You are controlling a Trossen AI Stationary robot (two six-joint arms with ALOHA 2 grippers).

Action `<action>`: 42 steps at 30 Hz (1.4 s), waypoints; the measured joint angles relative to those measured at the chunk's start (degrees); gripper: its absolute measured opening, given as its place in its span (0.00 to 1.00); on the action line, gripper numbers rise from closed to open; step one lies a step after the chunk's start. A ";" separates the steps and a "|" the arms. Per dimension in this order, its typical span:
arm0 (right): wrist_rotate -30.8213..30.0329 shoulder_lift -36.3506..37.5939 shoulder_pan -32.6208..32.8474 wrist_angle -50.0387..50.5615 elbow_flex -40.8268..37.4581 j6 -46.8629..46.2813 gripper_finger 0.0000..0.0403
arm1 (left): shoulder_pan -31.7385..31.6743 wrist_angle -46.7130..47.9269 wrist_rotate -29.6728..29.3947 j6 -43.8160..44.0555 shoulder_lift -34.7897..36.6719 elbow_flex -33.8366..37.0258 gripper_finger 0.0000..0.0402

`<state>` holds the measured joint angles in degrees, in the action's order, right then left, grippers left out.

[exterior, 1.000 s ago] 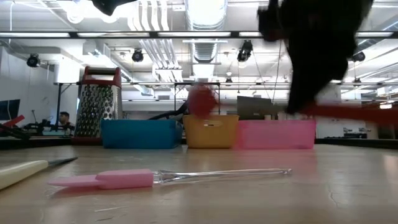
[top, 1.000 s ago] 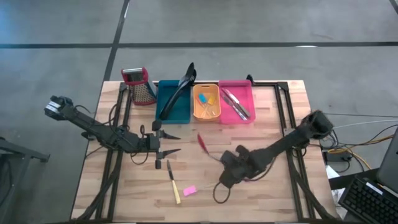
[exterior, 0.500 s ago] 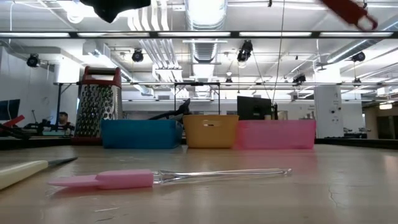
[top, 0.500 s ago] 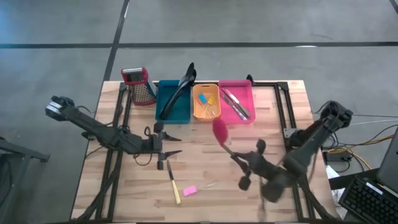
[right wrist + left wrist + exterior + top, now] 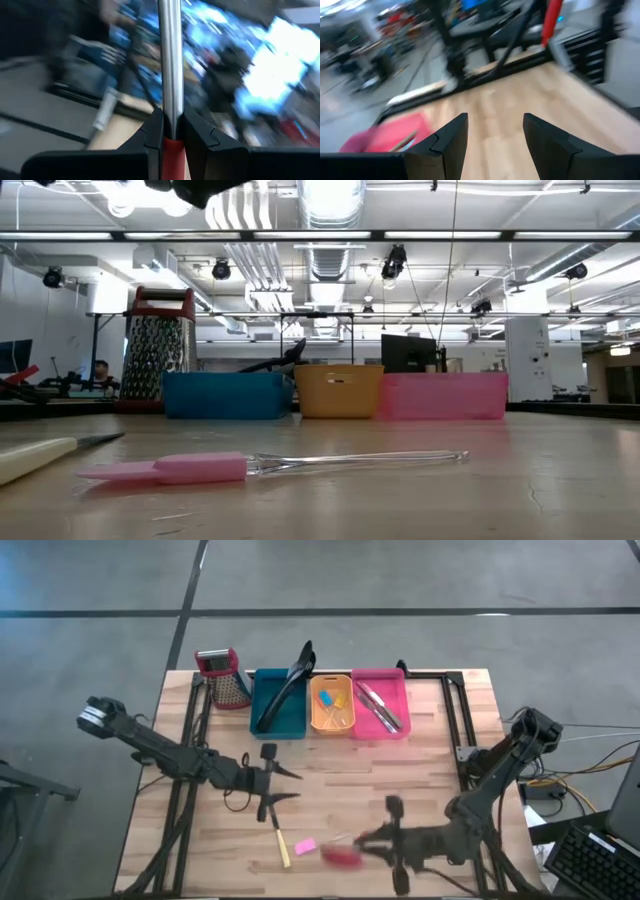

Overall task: Pick & Place Kitchen Items
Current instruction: Put the red serving spoon into the blue bin

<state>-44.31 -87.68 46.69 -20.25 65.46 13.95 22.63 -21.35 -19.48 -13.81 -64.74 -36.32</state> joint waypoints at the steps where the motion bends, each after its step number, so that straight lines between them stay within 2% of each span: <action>1: 4.36 -0.46 -0.14 -2.90 -0.22 3.72 0.08 | -0.25 -1.46 2.74 -0.92 -0.63 0.00 0.49; 3: 11.88 -1.27 -0.55 -6.82 -0.50 10.06 0.08 | -0.73 -4.59 7.35 -2.33 -2.04 0.00 0.49; 7: 21.75 -2.20 -2.06 -9.44 -1.38 16.09 0.08 | -1.30 -11.24 15.92 -4.95 -5.31 -0.01 0.49; 10: 26.85 -2.62 -4.29 -9.22 -2.67 15.48 0.08 | -1.37 -14.25 23.53 -5.85 -7.53 -0.85 0.49; 15: 31.00 -3.43 -7.92 -10.58 -4.45 11.70 0.08 | -1.42 -15.08 37.92 -5.99 -11.63 -4.65 0.49; 21: 39.26 -3.98 -10.08 -12.27 -4.47 9.94 0.08 | -1.81 -14.58 39.23 -6.79 -18.65 -9.76 0.49; 27: 41.81 -5.14 -10.31 -14.54 -4.38 8.94 0.08 | -2.16 -14.09 39.65 -8.33 -24.13 -14.98 0.49; 33: 41.89 -6.27 -10.72 -15.54 -4.34 8.82 0.08 | -2.44 -13.29 42.38 -9.02 -27.84 -19.64 0.49; 36: 42.02 -6.25 -10.90 -15.87 -4.27 8.68 0.08 | -2.55 -12.27 45.56 -8.87 -29.82 -21.52 0.49; 38: 43.56 -6.25 -10.97 -15.82 -4.27 8.69 0.08 | -2.53 -12.01 46.75 -8.83 -31.14 -22.30 0.49; 42: 44.81 -6.25 -11.43 -16.18 -4.27 6.94 0.08 | -2.69 -12.04 47.12 -8.80 -32.77 -23.86 0.49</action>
<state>0.50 -93.93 35.27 -36.42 61.19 20.89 19.94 -33.39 27.64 -22.61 -97.51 -60.18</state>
